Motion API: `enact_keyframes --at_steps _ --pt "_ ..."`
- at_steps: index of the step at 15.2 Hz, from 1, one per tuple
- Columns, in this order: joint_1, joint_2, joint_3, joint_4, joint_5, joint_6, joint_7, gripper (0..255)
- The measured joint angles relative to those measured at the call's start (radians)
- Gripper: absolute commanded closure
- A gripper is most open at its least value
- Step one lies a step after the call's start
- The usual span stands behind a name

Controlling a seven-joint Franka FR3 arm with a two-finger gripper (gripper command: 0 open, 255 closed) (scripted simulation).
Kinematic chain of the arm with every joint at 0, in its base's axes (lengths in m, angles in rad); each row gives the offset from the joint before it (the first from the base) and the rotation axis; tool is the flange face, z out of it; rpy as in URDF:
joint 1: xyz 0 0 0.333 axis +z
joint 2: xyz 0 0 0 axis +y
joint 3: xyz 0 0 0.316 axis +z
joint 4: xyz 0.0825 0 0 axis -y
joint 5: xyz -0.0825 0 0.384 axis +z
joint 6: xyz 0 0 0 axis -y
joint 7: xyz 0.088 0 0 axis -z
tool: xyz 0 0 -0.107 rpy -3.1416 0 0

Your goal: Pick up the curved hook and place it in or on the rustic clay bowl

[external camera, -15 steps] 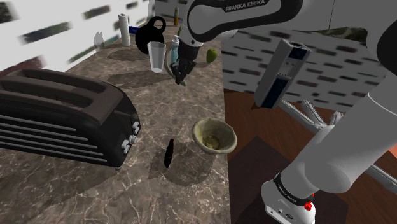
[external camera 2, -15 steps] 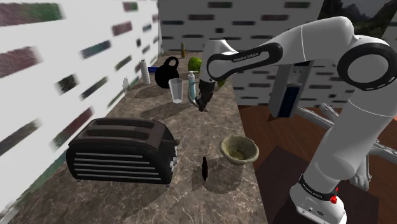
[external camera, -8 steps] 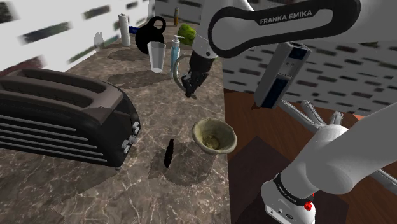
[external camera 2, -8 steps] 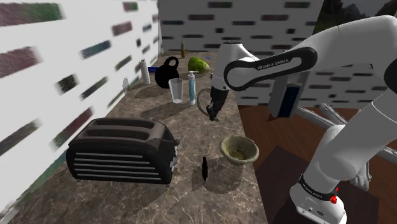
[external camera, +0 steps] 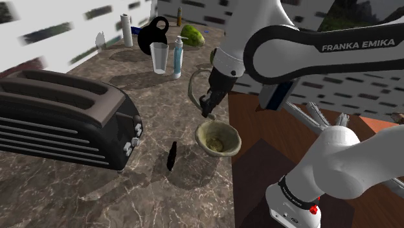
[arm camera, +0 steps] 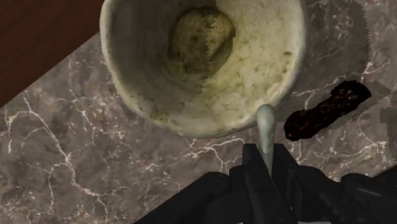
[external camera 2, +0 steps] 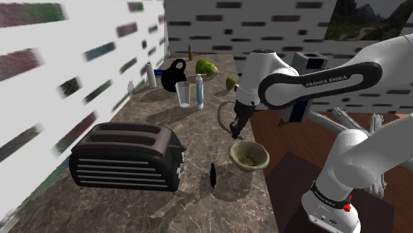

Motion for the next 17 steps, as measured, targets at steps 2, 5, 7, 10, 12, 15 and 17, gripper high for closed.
enact_keyframes --at_steps 2,5,7,10,12,15,17 --pt "0.023 -0.076 0.014 -0.048 0.018 -0.026 0.023 255" --pt "0.062 -0.173 0.045 -0.098 0.049 -0.066 0.070 255" --pt "0.095 -0.263 0.062 -0.143 0.071 -0.109 0.103 255" --pt "0.114 -0.287 0.083 -0.189 0.091 -0.085 0.119 255" --pt "0.119 -0.290 0.088 -0.214 0.099 -0.063 0.119 255" --pt "0.125 -0.283 0.099 -0.252 0.111 -0.018 0.116 255" --pt "0.127 -0.274 0.104 -0.277 0.118 0.014 0.112 255"
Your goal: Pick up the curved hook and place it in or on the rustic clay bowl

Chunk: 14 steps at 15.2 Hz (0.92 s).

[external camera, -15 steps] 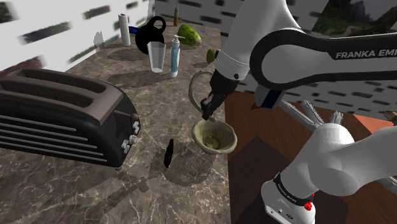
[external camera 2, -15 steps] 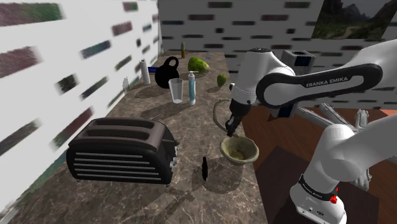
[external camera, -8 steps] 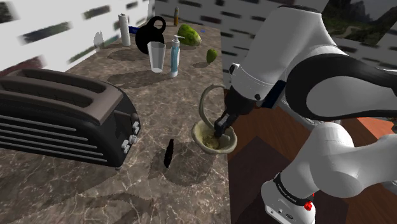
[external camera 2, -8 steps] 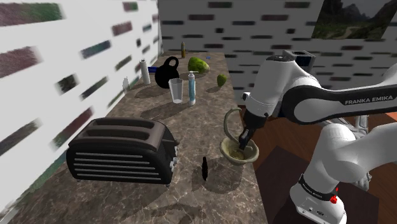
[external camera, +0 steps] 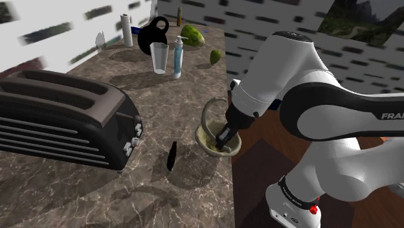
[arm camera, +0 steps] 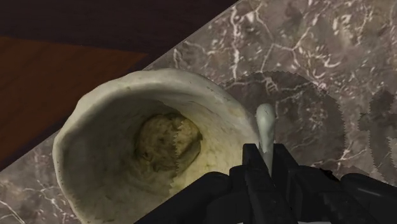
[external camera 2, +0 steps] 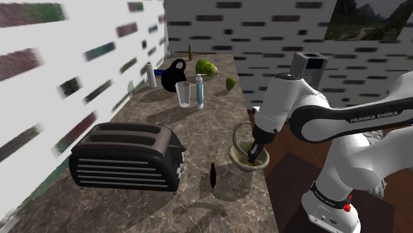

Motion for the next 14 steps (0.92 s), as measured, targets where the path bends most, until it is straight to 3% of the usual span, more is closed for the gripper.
enact_keyframes --at_steps 4,10,11,14 --pt "0.007 0.023 0.016 -0.037 0.016 0.060 -0.001 255" --pt "0.008 0.027 0.018 -0.043 0.019 0.070 -0.002 255" --pt "0.008 0.027 0.018 -0.043 0.019 0.070 -0.002 0" --pt "0.008 0.027 0.018 -0.043 0.019 0.070 -0.002 0"
